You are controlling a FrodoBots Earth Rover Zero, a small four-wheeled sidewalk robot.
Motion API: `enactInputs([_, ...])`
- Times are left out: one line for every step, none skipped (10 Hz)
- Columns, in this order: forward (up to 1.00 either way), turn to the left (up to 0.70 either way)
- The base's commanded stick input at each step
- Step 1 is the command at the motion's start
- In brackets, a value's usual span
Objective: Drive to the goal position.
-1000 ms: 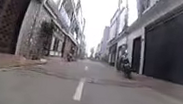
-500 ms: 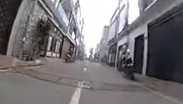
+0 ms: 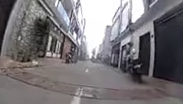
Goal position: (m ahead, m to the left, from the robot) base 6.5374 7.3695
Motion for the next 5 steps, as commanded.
enactInputs([1.00,0.00])
enactInputs([1.00,0.00])
enactInputs([1.00,0.00])
enactInputs([1.00,0.00])
enactInputs([1.00,0.00])
